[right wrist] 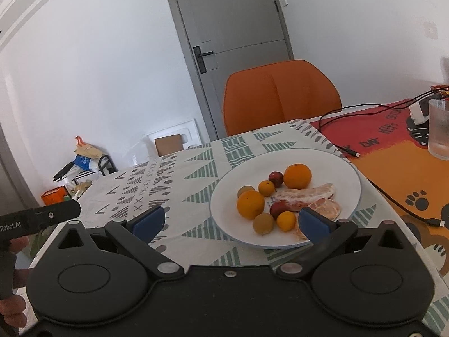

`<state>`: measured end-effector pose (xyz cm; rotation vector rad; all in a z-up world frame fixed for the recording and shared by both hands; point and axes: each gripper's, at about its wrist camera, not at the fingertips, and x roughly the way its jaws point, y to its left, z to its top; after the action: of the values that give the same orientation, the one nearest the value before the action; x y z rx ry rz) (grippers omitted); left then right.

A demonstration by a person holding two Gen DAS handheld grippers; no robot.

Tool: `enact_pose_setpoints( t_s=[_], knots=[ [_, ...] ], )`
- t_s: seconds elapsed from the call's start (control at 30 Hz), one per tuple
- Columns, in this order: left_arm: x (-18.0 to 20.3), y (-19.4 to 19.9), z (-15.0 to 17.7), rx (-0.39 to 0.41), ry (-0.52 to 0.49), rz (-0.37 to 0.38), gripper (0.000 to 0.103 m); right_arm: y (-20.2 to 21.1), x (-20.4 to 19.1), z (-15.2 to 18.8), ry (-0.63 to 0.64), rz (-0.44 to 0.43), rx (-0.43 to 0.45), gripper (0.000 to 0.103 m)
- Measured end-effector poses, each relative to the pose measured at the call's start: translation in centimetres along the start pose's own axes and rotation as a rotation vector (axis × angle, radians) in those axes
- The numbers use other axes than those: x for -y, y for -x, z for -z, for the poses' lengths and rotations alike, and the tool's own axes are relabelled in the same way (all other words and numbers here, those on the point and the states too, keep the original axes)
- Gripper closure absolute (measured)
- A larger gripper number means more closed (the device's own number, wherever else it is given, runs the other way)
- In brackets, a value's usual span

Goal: Organize fruits

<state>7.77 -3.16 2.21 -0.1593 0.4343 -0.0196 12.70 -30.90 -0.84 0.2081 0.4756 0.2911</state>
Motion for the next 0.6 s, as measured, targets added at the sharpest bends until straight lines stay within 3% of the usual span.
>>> enact_pose_setpoints(
  t_s=[0.3,0.6],
  knots=[
    [-1.1,1.6,0.4,-0.002,0.006,-0.018,0.000,1.0,-1.0,0.2,0.028,-0.039,-0.021,0.000],
    [-1.8,2.7,1.4,-0.032,0.011,-0.085,0.000,1.9,-1.9,1.1,0.077,-0.061,-0.059,0.000]
  ],
)
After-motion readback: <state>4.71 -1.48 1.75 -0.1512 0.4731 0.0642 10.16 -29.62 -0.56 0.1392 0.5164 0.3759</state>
